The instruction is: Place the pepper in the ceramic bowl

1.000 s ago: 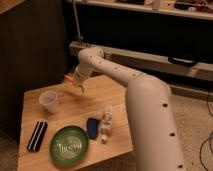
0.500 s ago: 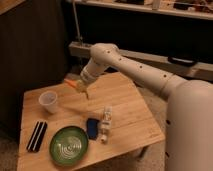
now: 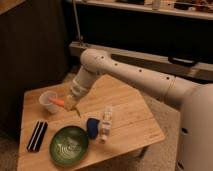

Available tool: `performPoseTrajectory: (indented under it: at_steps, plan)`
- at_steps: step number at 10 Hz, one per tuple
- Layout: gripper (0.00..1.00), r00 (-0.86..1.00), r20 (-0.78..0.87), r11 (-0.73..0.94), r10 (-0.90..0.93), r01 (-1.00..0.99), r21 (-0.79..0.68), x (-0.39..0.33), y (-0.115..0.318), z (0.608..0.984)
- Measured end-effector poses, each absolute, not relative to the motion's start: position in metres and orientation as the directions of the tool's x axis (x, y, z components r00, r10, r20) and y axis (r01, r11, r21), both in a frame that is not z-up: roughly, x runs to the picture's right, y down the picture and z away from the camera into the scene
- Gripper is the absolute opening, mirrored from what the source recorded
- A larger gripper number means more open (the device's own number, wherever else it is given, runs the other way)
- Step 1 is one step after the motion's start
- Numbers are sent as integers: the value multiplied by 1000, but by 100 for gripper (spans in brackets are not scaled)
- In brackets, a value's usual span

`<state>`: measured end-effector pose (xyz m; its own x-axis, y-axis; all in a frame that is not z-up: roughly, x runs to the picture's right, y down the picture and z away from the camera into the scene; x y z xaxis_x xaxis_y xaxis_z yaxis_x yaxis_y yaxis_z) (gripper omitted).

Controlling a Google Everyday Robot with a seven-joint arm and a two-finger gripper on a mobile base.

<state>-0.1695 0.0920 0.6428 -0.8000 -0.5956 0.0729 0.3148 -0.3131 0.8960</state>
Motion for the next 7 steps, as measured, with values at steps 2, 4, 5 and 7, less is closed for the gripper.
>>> performPoseTrajectory:
  at_steps: [2,4,5,7]
  plan:
    - [11,-832,106,-270,-544,293,917,-166,133,608]
    - [11,-844,135,-247,-519,300,922,-157,156,590]
    - [11,-848,142,-244,-511,301,922,-156,163,586]
    - [11,-850,140,-248,-508,299,921,-157,166,588]
